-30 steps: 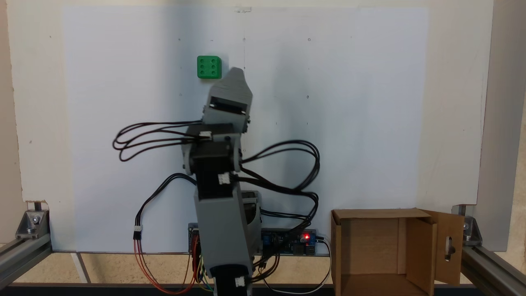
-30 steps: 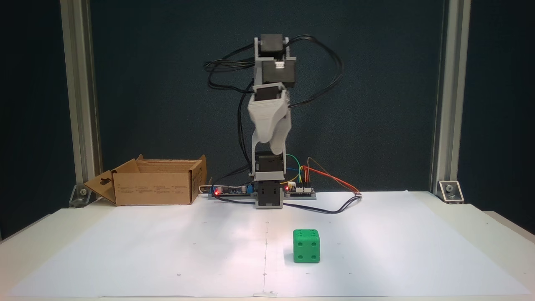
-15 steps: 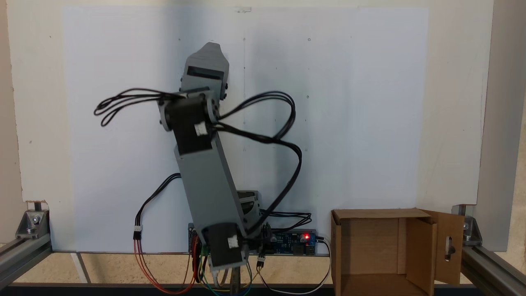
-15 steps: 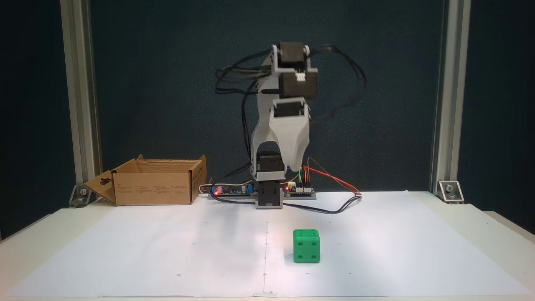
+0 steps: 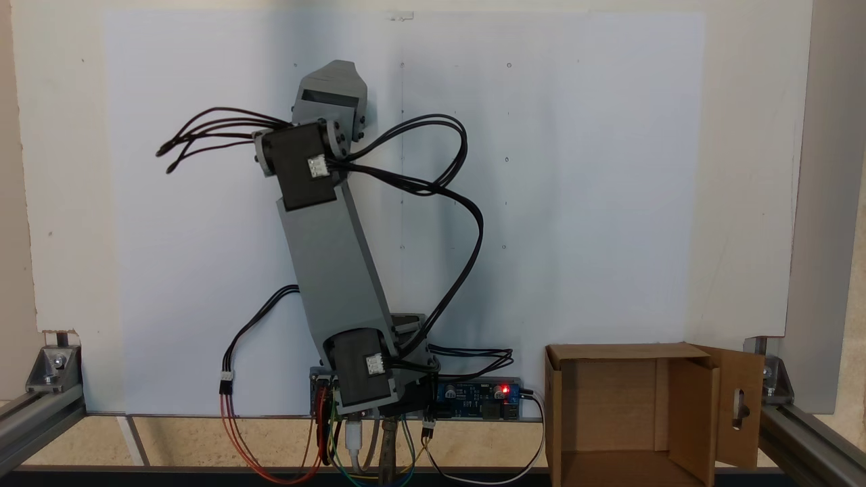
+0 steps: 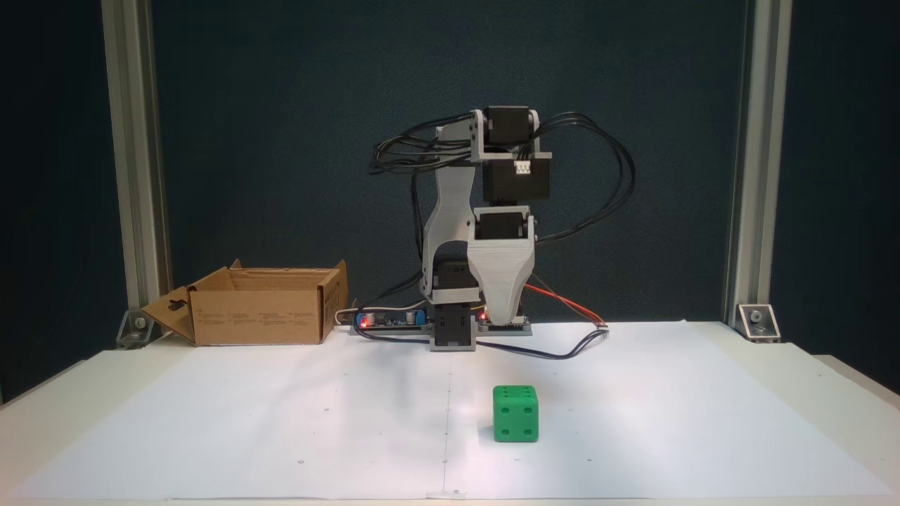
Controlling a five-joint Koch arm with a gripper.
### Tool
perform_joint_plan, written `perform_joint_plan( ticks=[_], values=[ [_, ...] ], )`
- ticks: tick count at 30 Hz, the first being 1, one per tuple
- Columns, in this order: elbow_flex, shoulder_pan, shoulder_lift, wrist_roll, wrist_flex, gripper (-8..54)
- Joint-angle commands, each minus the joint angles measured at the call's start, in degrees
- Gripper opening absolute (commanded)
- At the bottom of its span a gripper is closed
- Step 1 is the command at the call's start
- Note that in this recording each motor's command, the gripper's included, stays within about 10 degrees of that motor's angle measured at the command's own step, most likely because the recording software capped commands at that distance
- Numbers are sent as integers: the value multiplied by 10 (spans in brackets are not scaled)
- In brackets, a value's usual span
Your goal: Grasp a green dice and put it in the bin.
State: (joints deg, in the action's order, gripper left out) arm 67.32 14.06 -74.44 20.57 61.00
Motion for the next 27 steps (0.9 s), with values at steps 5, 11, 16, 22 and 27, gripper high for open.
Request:
perform_joint_plan(
  ticks=[5, 11, 16, 22, 27],
  values=[
    [-30, 18, 6, 34, -13, 441],
    [29, 23, 8, 35, -76, 441],
    [91, 22, 10, 35, -127, 441],
    [120, 21, 23, 34, -159, 440],
    [147, 21, 39, 34, -199, 440]
  ],
)
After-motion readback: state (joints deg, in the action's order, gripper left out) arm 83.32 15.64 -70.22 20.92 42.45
